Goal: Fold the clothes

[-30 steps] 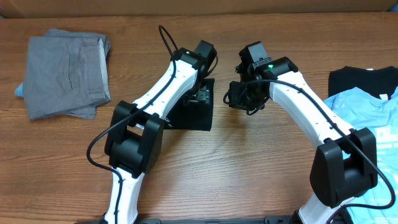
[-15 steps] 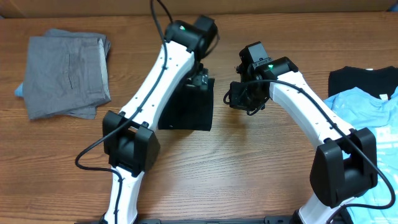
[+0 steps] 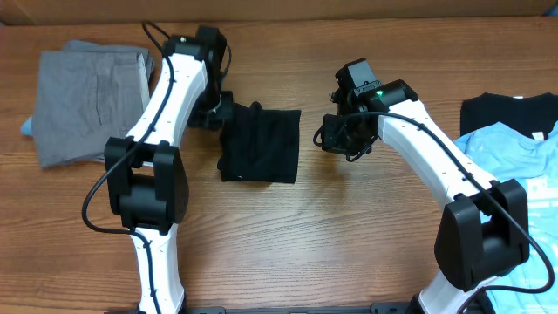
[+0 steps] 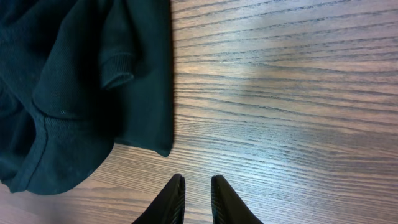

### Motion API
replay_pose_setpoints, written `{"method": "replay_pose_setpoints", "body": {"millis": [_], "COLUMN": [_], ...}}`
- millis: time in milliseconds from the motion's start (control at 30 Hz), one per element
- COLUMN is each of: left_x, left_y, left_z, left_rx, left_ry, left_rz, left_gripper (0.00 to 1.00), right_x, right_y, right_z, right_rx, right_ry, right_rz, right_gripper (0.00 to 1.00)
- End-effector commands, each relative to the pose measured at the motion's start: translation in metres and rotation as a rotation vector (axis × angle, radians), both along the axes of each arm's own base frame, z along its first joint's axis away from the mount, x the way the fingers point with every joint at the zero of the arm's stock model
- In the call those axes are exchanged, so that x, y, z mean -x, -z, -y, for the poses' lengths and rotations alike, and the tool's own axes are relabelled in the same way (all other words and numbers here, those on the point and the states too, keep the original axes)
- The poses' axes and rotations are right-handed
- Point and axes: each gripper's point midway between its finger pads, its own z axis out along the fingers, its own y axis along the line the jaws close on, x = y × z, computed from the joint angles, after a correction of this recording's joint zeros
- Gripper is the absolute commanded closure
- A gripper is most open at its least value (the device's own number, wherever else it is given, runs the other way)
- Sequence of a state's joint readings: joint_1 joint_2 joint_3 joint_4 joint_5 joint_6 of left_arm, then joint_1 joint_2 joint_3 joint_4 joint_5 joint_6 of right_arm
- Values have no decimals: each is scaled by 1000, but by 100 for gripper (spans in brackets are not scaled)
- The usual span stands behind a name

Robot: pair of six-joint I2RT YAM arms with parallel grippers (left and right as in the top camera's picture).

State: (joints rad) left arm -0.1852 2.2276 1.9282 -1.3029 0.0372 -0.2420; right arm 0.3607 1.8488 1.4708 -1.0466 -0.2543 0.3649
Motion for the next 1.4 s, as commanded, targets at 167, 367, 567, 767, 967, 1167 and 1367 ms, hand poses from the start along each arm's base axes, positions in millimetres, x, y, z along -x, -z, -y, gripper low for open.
{"method": "replay_pose_setpoints", "body": {"millis": [167,367,567,767,967,1167,1367], "left_x": [38,34,35,28,8,15,-2], "left_y": [9,-12,-12,-16,-28,-26,-29], "left_z": [109,148,151,147,174,199,144], "left_rx": [558,655,647,656,752,710,533], "left_ry": [186,238,238,219,269,319,193], "left_rz": [-103,-51,-53,-31,80,96,92], "left_gripper": [96,96,96,96,96,96,91], "right_x": [-3,-3,-3,-7,-10,-7,20], "right_y": [-2,-2,-1,0,0,-8,-20], "right_z": [2,2,4,12,27,21,-13], "right_rx": [7,7,17,38,41,-100,-250], "right_ry": [1,1,3,19,78,-22,-280], "right_rz": [14,15,16,26,5,-10,-9], "right_gripper": [82,82,82,82,83,75,62]}}
